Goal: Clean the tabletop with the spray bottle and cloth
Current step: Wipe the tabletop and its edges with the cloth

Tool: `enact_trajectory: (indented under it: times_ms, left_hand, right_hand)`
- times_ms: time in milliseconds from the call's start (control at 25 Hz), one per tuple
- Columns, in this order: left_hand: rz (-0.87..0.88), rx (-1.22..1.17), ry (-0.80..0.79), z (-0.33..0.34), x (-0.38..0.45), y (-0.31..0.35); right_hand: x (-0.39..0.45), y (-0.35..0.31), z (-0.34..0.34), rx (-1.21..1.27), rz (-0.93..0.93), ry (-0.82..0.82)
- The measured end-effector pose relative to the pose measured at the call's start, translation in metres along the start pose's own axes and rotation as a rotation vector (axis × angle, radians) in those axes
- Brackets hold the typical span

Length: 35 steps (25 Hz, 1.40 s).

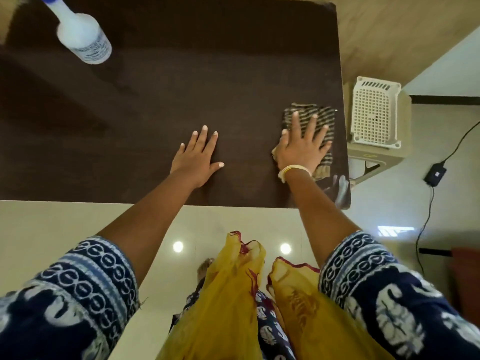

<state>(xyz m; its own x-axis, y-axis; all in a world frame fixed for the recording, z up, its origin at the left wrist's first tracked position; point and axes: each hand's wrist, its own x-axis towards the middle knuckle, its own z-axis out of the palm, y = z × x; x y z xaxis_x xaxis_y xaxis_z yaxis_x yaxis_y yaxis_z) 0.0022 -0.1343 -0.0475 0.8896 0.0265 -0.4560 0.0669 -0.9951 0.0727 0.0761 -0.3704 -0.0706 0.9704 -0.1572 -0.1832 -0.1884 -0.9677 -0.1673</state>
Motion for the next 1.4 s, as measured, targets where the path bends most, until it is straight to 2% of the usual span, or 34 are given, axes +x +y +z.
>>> enact_trajectory:
  times_ms: [40,160,280,360,520,640,720,920,1040,1120,1240,1400]
  left_hand:
    - [0.0,0.011,-0.003,0.0,0.0,0.002]
    - [-0.013,0.005,-0.027,-0.003,0.0,0.005]
    - [-0.02,0.044,-0.04,-0.012,-0.002,0.01]
    - [-0.015,0.034,-0.093,-0.013,-0.009,0.02]
    - [0.025,-0.007,-0.142,0.003,-0.029,0.035]
    - [0.038,-0.006,-0.131,0.007,-0.033,0.036]
    - [0.054,0.0,-0.141,0.006,-0.033,0.034]
    - [0.068,-0.016,-0.161,0.005,-0.032,0.031]
    - [0.058,-0.008,-0.164,0.002,-0.026,0.035]
    - [0.071,0.003,-0.15,-0.007,-0.013,0.045]
    - [0.11,0.014,-0.091,-0.026,0.027,0.066]
    - [0.112,0.005,-0.088,-0.048,0.083,0.094]
  right_hand:
    - [-0.02,-0.013,0.005,-0.016,-0.068,-0.008]
    - [-0.097,-0.039,0.028,-0.058,-0.43,-0.058]
    - [-0.104,-0.027,0.026,-0.054,-0.57,-0.097]
    - [-0.079,-0.001,0.018,-0.051,-0.447,-0.05]
    - [-0.043,0.075,-0.001,0.003,-0.023,0.009]
    - [-0.045,0.08,-0.003,0.021,0.198,-0.002]
    - [-0.055,0.054,0.001,-0.004,0.152,0.009]
    - [-0.103,-0.022,0.027,-0.138,-0.391,-0.043]
    - [-0.084,-0.017,0.022,-0.153,-0.52,-0.076]
    - [-0.056,0.0,0.014,-0.14,-0.496,-0.052]
    - [0.005,0.026,0.001,-0.083,-0.332,-0.023]
    - [0.085,0.052,-0.02,0.0,-0.109,-0.001]
